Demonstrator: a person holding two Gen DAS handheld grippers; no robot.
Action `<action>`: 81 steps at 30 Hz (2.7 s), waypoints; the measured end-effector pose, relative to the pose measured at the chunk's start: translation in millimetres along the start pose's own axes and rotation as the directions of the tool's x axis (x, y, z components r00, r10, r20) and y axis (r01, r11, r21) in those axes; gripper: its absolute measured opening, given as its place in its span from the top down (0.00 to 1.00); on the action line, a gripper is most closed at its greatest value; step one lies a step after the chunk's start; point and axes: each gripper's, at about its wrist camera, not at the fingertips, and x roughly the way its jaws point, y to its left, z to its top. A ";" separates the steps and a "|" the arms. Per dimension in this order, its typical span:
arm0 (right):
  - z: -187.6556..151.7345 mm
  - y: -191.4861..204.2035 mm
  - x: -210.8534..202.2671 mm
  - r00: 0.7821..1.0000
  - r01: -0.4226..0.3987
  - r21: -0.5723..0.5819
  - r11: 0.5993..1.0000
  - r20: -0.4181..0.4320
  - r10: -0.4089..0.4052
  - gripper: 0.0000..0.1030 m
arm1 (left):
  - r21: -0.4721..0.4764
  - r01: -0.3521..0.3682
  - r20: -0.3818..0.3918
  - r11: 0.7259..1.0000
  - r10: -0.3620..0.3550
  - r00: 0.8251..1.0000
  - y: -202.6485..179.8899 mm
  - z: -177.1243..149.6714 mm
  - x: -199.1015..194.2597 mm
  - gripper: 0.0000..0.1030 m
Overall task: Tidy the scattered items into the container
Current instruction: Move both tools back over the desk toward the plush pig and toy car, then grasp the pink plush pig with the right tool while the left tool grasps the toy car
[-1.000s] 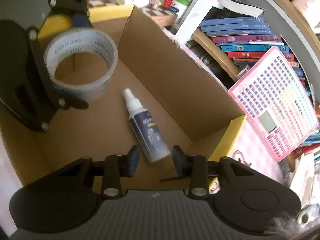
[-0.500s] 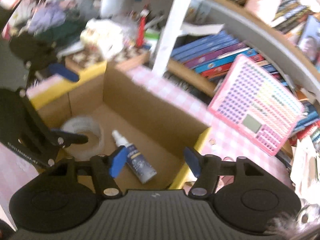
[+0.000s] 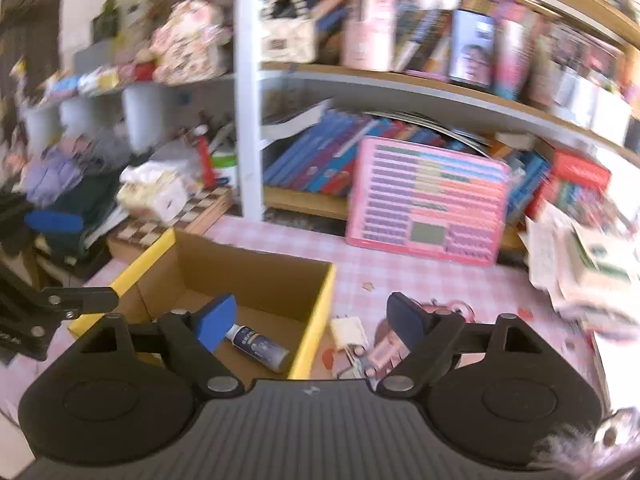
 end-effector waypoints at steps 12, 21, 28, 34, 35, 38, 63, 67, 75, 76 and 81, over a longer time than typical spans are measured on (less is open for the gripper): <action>-66.9 -28.5 -38.1 0.953 0.302 0.194 0.934 -0.086 -0.290 0.18 | 0.062 0.152 0.001 0.986 -0.153 0.988 -89.5 -10.6 11.0 0.02; -95.6 -51.0 -49.1 0.904 0.418 0.222 0.881 -0.194 -0.380 0.16 | 0.055 0.266 -0.097 0.962 -0.260 0.961 -128.0 -22.0 37.4 0.02; -103.0 -80.6 -46.1 0.900 0.421 0.212 0.882 -0.223 -0.376 0.16 | 0.071 0.275 -0.103 0.959 -0.267 0.958 -149.8 -14.3 48.5 0.02; -99.5 -118.0 -30.8 0.921 0.363 0.199 0.910 -0.224 -0.318 0.16 | 0.056 0.209 -0.125 0.976 -0.200 0.972 -174.1 -2.1 70.1 0.02; -97.8 -123.6 -28.1 0.926 0.350 0.196 0.916 -0.222 -0.306 0.16 | 0.053 0.197 -0.129 0.979 -0.189 0.973 -178.1 -0.5 74.2 0.02; -92.9 -141.6 -17.9 0.941 0.302 0.176 0.937 -0.211 -0.264 0.16 | 0.048 0.158 -0.147 0.986 -0.150 0.978 -191.4 3.4 86.6 0.02; -90.2 -245.3 79.8 0.973 -0.003 0.087 0.996 -0.230 0.023 0.18 | 0.044 -0.177 -0.326 0.983 0.182 0.928 -238.2 15.3 196.9 0.03; -87.6 -249.6 94.3 0.971 -0.033 0.074 0.997 -0.235 0.049 0.19 | 0.036 -0.219 -0.329 0.975 0.218 0.919 -240.2 14.3 207.8 0.06; -79.0 -249.3 120.3 0.968 -0.083 0.046 0.995 -0.232 0.092 0.26 | 0.018 -0.316 -0.356 0.948 0.302 0.884 -232.5 13.9 235.6 0.23; -78.4 -249.4 122.9 0.968 -0.084 0.045 0.995 -0.235 0.092 0.27 | 0.011 -0.332 -0.359 0.943 0.313 0.879 -230.2 14.2 239.0 0.23; -76.2 -250.3 135.5 0.964 -0.096 0.045 0.994 -0.244 0.104 0.30 | -0.019 -0.399 -0.372 0.917 0.364 0.854 -221.6 14.4 254.5 0.23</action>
